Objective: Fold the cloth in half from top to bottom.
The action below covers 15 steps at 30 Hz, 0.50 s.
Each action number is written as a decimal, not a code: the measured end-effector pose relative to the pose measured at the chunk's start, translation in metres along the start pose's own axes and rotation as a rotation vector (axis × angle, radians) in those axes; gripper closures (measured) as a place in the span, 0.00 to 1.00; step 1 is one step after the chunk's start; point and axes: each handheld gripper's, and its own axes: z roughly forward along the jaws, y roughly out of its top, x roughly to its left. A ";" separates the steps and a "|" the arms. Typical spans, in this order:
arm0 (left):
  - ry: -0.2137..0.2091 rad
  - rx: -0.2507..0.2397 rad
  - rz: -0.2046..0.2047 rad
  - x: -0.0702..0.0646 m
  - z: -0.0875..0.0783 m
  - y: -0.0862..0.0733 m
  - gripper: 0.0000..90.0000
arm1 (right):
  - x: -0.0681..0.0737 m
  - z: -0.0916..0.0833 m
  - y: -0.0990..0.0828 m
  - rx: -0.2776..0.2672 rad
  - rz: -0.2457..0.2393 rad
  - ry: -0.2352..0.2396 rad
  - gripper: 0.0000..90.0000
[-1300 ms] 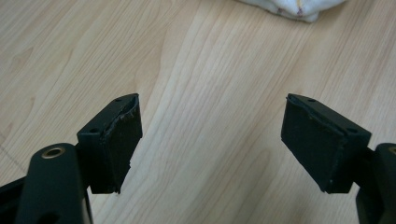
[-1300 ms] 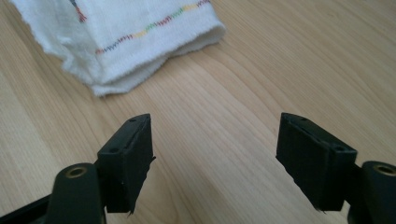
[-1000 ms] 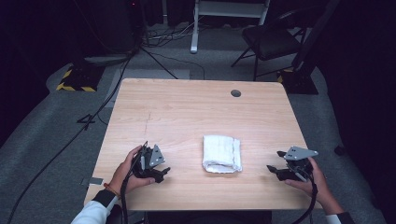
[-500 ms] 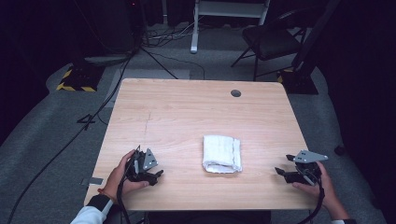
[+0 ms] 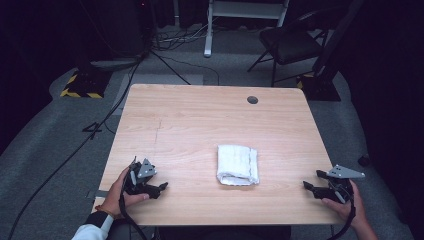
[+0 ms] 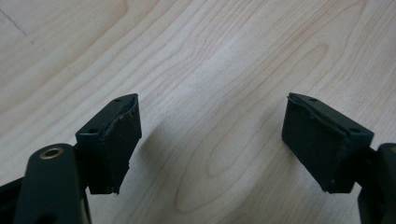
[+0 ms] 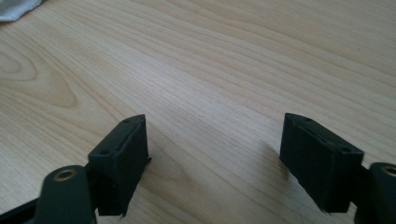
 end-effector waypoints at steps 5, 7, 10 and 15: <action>-0.023 -0.033 -0.046 0.005 -0.001 -0.009 0.22 | -0.002 0.001 0.000 0.005 0.031 0.007 0.25; -0.015 -0.033 -0.055 0.006 -0.002 -0.010 0.22 | -0.002 0.001 0.000 0.006 0.030 0.006 0.24; 0.000 -0.033 -0.068 0.006 -0.003 -0.011 0.22 | -0.002 0.001 0.000 0.006 0.030 0.006 0.24; 0.014 -0.031 -0.072 0.007 -0.004 -0.012 0.21 | -0.002 0.002 0.000 0.007 0.036 0.000 0.24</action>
